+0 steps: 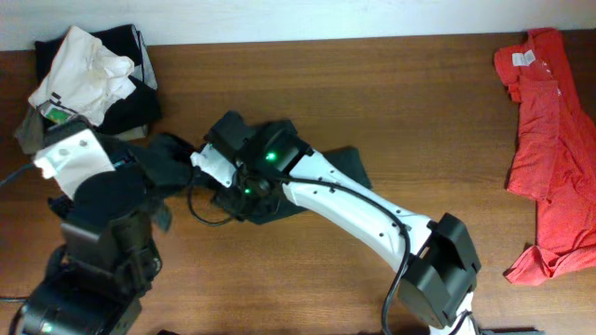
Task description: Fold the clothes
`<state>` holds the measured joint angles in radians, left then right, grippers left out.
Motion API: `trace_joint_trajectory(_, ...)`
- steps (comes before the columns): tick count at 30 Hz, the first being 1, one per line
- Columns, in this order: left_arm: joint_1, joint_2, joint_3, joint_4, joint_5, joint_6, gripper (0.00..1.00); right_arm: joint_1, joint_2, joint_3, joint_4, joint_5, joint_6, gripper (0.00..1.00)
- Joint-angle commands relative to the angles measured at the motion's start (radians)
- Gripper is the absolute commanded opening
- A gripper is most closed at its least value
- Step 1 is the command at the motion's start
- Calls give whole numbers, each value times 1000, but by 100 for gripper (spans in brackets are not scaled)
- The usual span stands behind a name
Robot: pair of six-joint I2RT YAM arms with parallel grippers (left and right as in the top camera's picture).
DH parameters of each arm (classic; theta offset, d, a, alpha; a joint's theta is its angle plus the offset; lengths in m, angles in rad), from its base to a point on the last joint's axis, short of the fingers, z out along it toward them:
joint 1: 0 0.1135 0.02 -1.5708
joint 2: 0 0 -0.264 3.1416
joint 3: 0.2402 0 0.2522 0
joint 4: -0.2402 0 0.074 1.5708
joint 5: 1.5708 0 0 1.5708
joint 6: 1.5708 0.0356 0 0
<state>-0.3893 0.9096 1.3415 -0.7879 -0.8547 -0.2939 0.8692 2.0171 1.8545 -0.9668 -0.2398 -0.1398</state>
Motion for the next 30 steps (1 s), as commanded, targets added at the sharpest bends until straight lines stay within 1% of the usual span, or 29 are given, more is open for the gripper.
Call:
trace_joint_trajectory(1, 6, -8, 74, -12, 34, 31, 0, 5, 4, -6, 10, 29, 4, 49)
trace_joint_trajectory(3, 6, -8, 99, -19, 40, 45, 0, 5, 4, -6, 20, 118, 71, 46)
trace_joint_trajectory(4, 6, -8, 118, -28, 40, 58, 0, 5, 4, -6, 28, 177, 101, 38)
trace_joint_trajectory(5, 6, -8, 138, -53, 41, 58, 0, 2, 4, -6, 39, 218, 121, 24)
trace_joint_trajectory(6, 6, -8, 154, -76, 48, 57, 0, -2, 4, -6, 51, 241, 135, 13)
trace_joint_trajectory(7, 6, -8, 168, -105, 55, 57, 0, -10, 4, -6, 63, 256, 158, 4)
trace_joint_trajectory(12, 6, -8, 180, -173, 55, 57, 0, -70, -3, -3, 88, 257, 248, 4)
trace_joint_trajectory(15, 6, -8, 180, -195, 55, 56, 0, -138, -46, -3, 77, 265, 285, 4)
trace_joint_trajectory(19, 6, -7, 180, -225, 55, 17, 0, -281, -172, -3, 49, 278, 306, 4)
trace_joint_trajectory(22, 6, 0, 180, -239, 56, -1, 0, -425, -305, -3, 48, 274, 306, 4)
trace_joint_trajectory(24, 6, 13, 180, -241, 87, -5, 0, -507, -388, -3, 46, 247, 305, 4)
trace_joint_trajectory(25, 6, 26, 180, -241, 116, -5, 0, -545, -427, -3, 47, 209, 306, 8)
trace_joint_trajectory(26, 6, 40, 180, -241, 138, -5, 0, -571, -452, -3, 45, 172, 305, 15)
trace_joint_trajectory(27, 6, 57, 180, -242, 154, -5, 0, -585, -465, -3, 39, 149, 305, 25)
trace_joint_trajectory(28, 6, 72, 180, -241, 165, -5, 0, -591, -469, -3, 27, 142, 303, 29)
trace_joint_trajectory(29, 6, 100, 180, -242, 183, -5, 0, -590, -468, -3, 11, 144, 302, 38)
trace_joint_trajectory(30, 6, 133, 180, -245, 201, -5, 0, -590, -457, -3, -6, 145, 303, 45)
